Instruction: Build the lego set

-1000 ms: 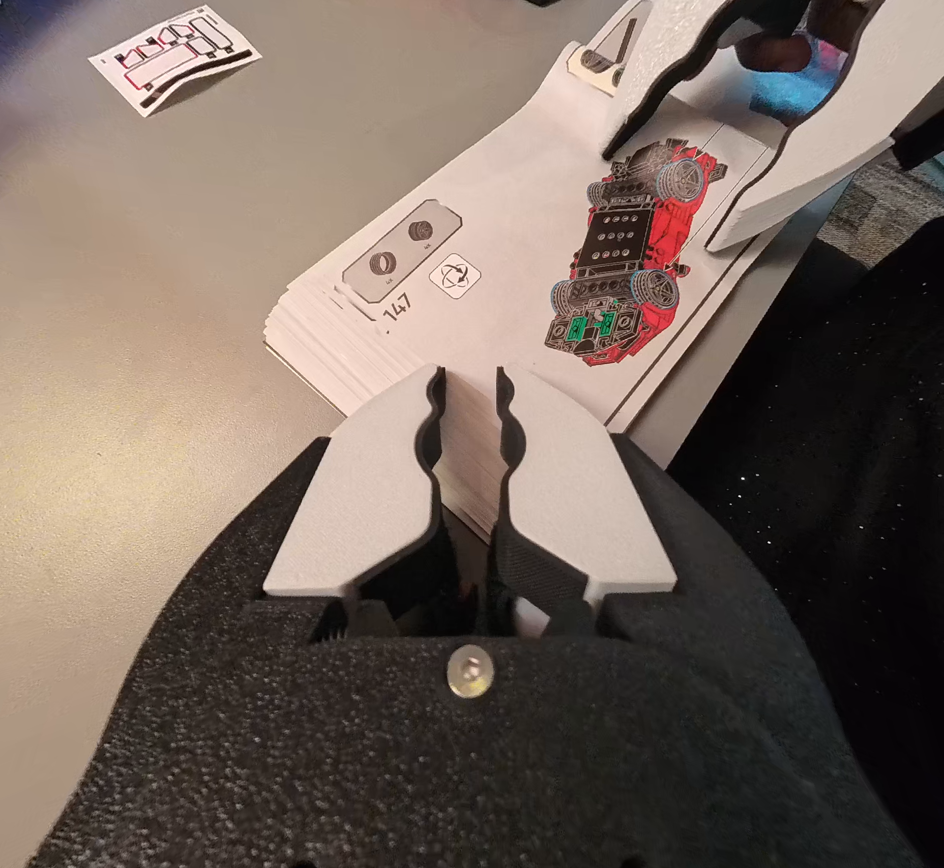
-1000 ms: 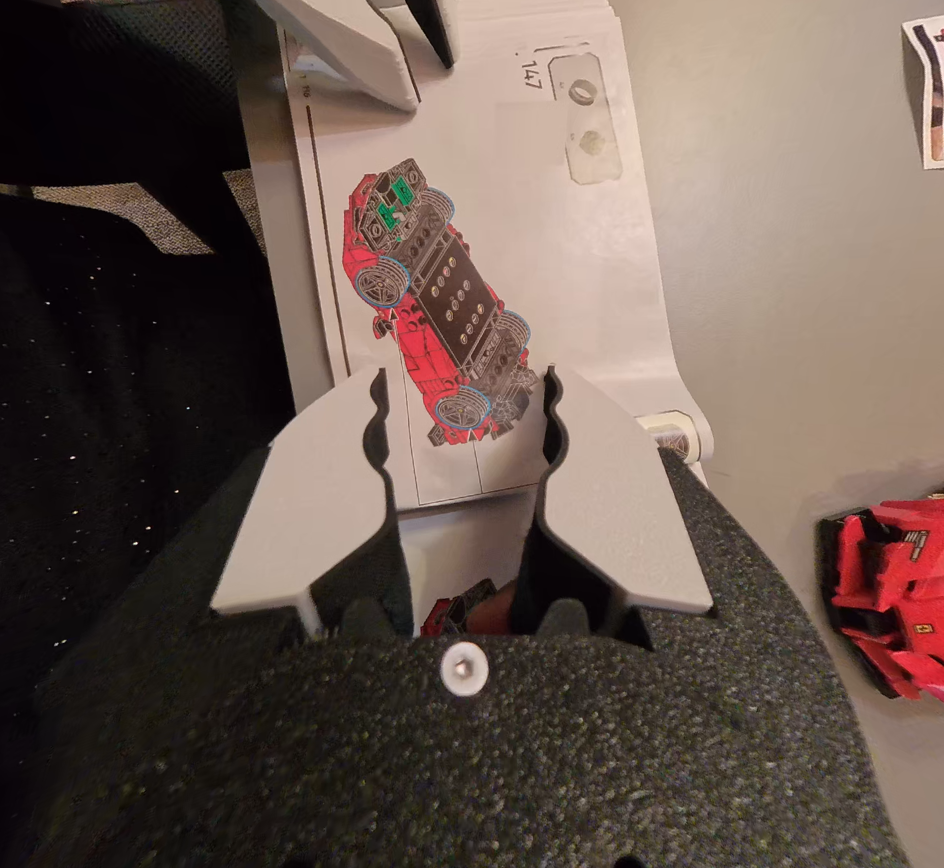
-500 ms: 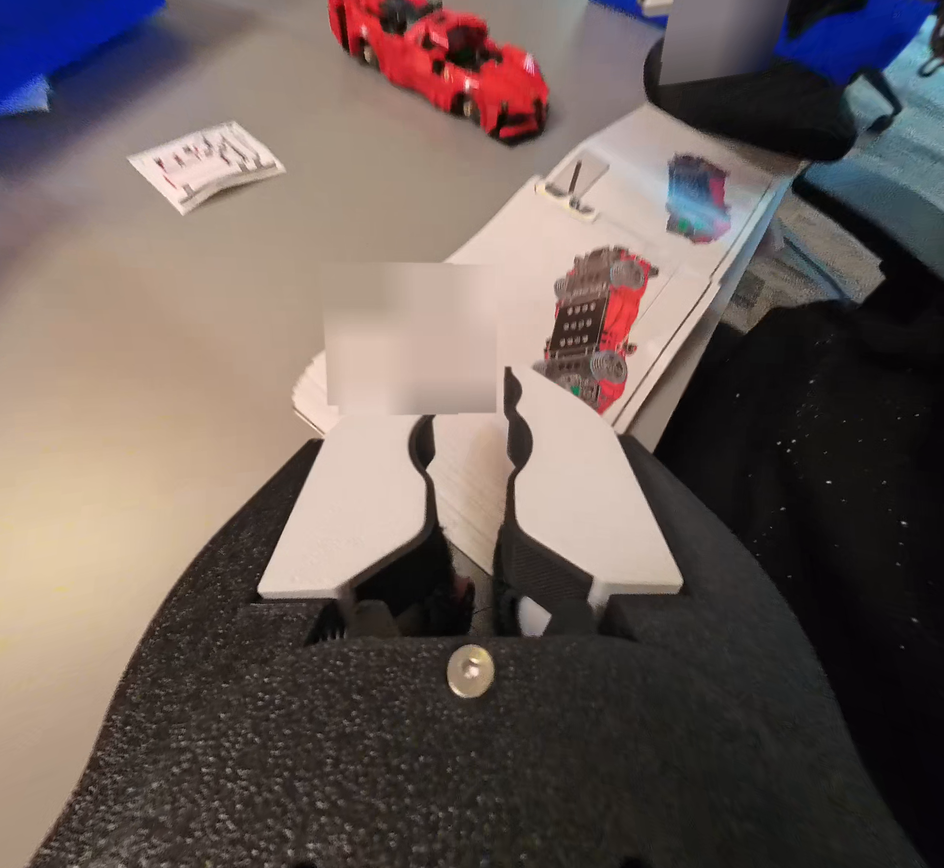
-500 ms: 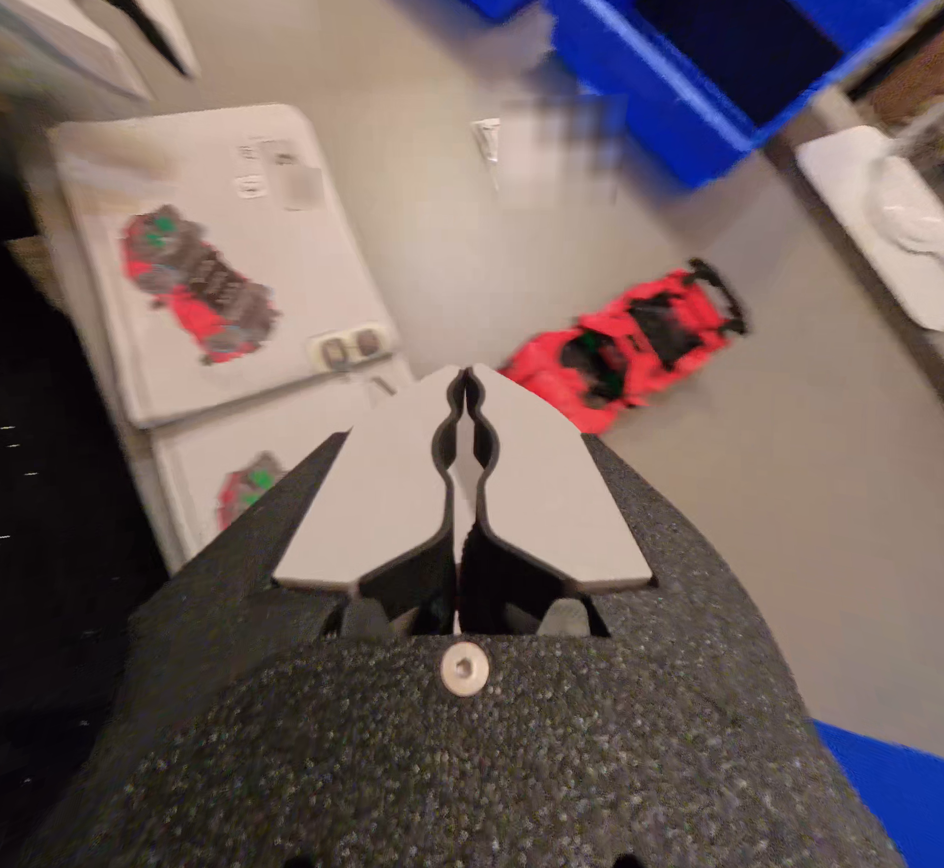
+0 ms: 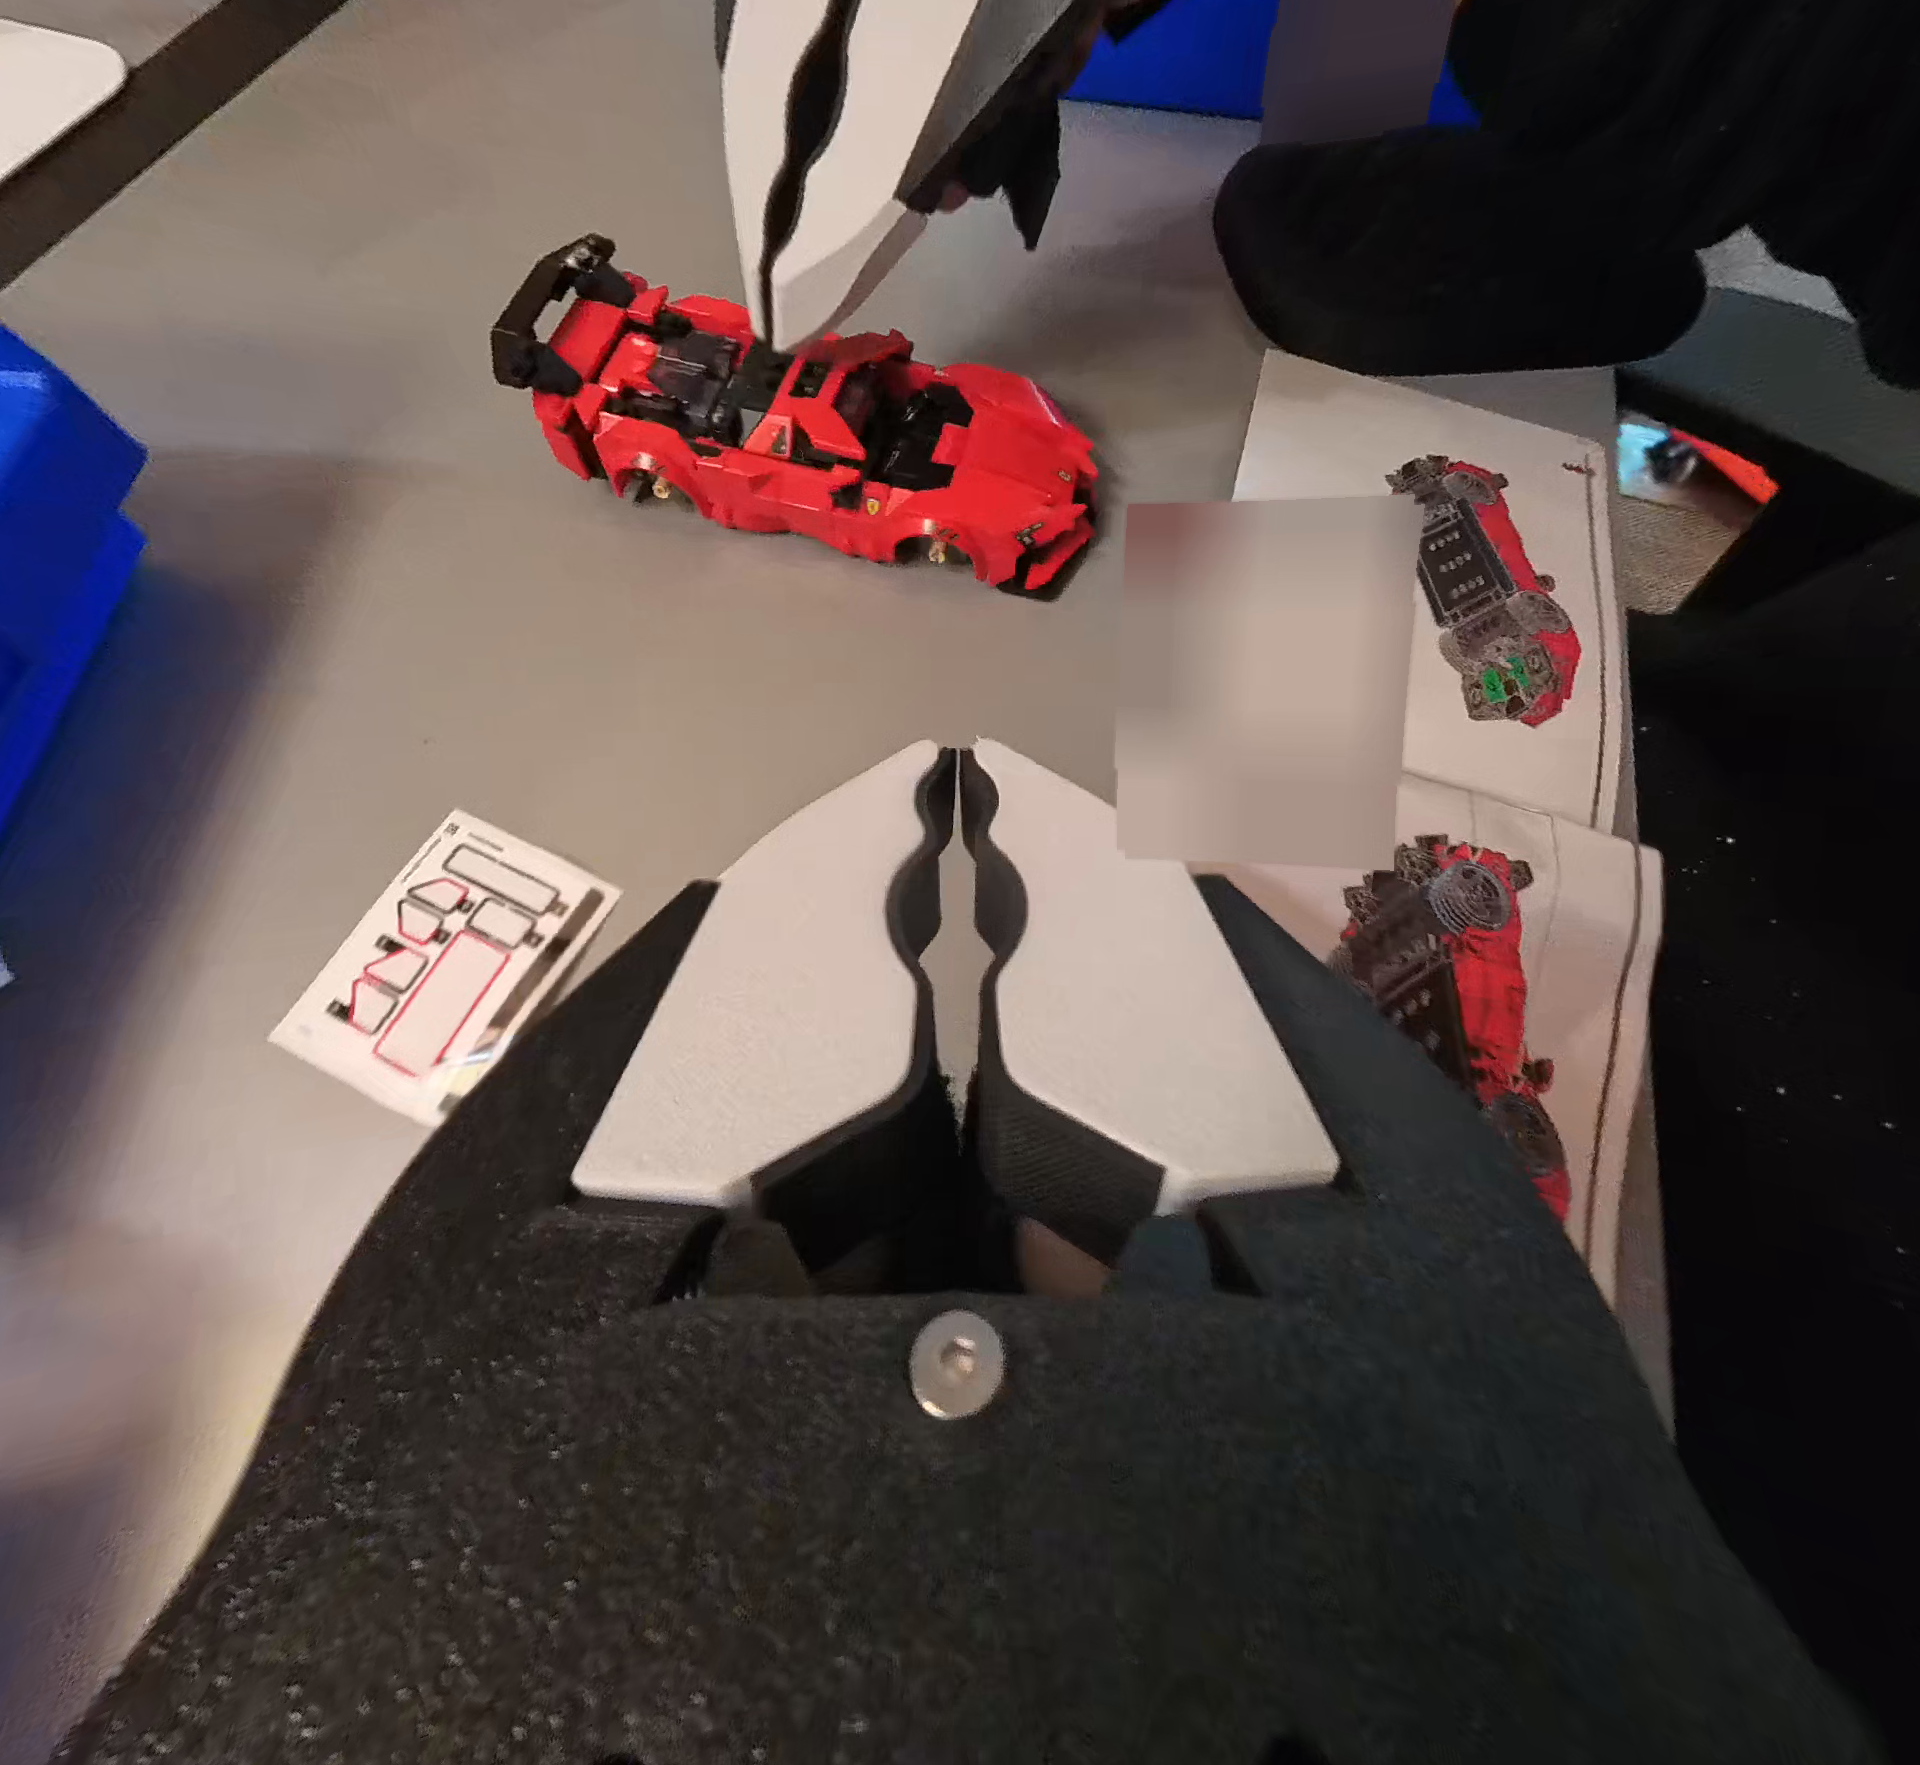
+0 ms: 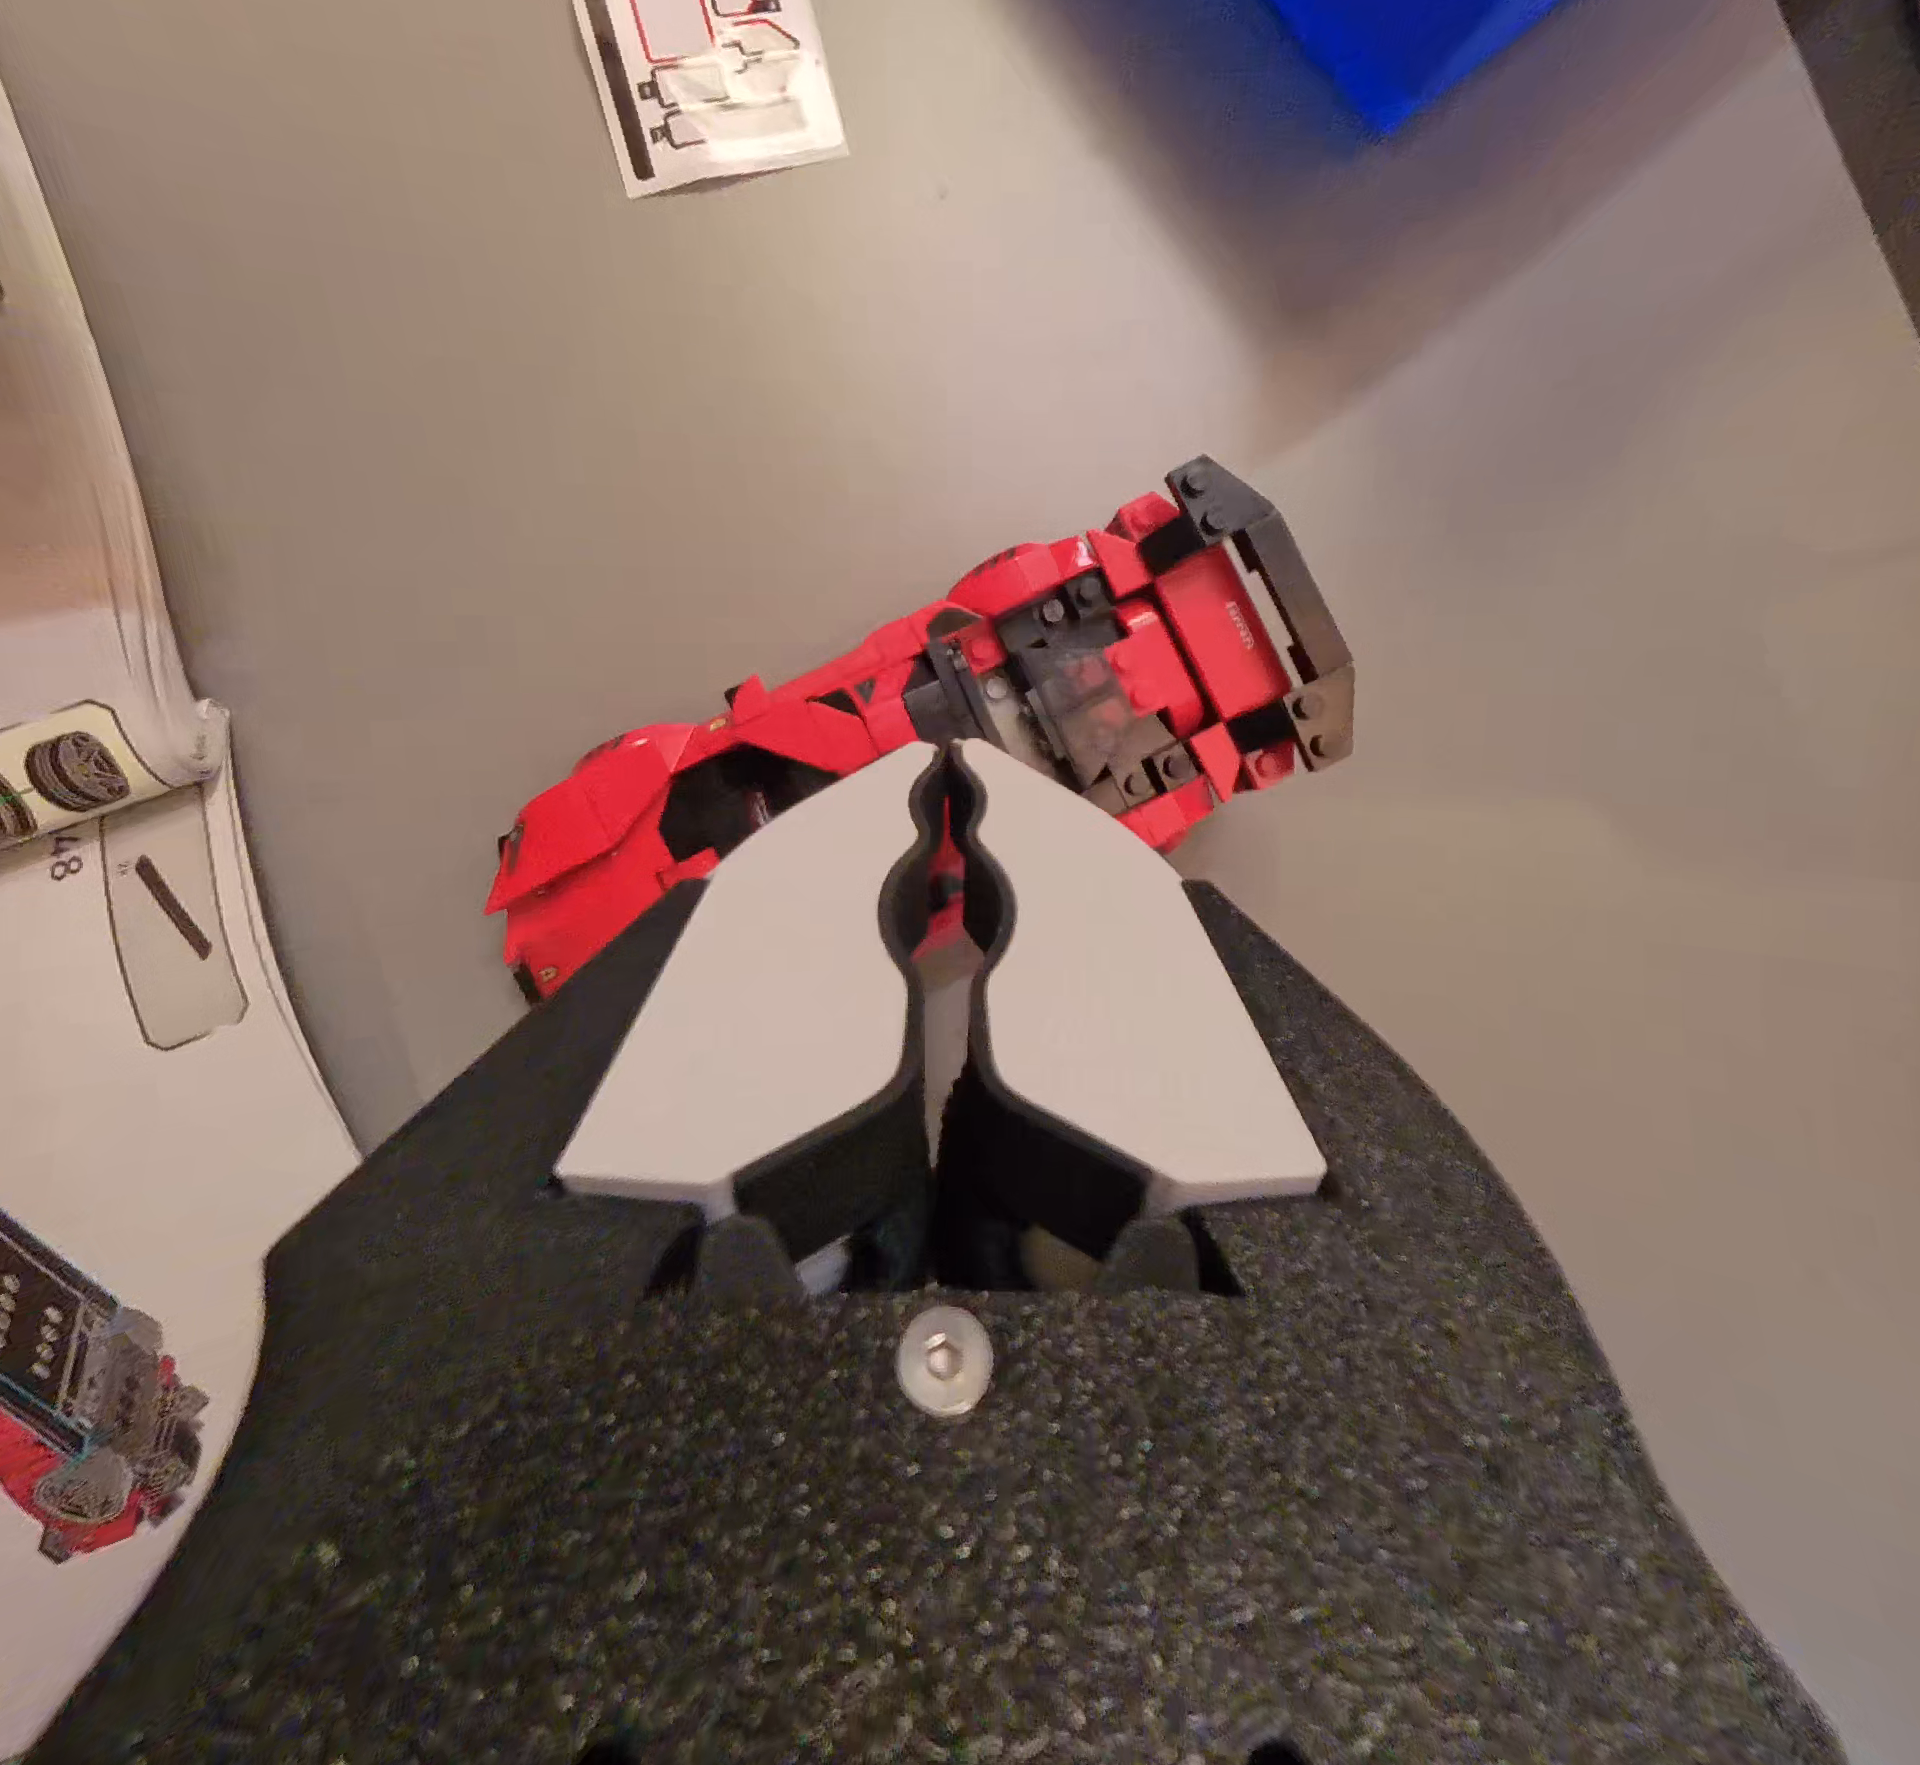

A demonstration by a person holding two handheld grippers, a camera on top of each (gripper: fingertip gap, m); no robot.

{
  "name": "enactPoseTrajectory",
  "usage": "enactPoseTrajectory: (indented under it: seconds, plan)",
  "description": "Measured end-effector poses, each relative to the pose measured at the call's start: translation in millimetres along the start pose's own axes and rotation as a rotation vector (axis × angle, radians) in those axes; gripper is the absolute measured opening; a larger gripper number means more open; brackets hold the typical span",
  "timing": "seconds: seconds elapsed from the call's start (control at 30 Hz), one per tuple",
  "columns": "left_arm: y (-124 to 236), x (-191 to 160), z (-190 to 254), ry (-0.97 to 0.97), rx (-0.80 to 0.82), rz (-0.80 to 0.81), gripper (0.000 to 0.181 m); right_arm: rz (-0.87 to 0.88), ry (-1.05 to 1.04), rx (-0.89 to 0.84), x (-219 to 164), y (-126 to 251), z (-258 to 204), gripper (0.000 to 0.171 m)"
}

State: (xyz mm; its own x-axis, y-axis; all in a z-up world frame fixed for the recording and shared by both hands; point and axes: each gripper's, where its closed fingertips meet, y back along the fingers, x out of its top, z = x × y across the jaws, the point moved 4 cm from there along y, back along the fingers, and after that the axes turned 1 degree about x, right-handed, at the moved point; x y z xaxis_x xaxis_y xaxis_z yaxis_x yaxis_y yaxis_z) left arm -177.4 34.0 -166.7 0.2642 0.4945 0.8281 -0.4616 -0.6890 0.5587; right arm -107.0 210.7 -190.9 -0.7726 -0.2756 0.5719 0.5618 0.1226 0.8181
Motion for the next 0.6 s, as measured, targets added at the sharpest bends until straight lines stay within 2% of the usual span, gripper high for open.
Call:
enactPoseTrajectory:
  seconds: [0.47,0.5,0.6]
  plan:
    - [-18.7,-16.5,-18.0,0.078,-0.047,0.047,0.001,-0.068,0.016,0.034,-0.2,-7.6,4.4,0.000]
    - [-19.5,-17.4,-17.9,0.080,-0.049,0.046,0.001,-0.071,0.015,0.034,-0.3,-7.3,3.7,0.004]
    - [-21.4,-19.7,-16.1,0.082,-0.053,0.038,0.002,-0.046,-0.117,0.006,0.4,3.4,-1.3,0.071]
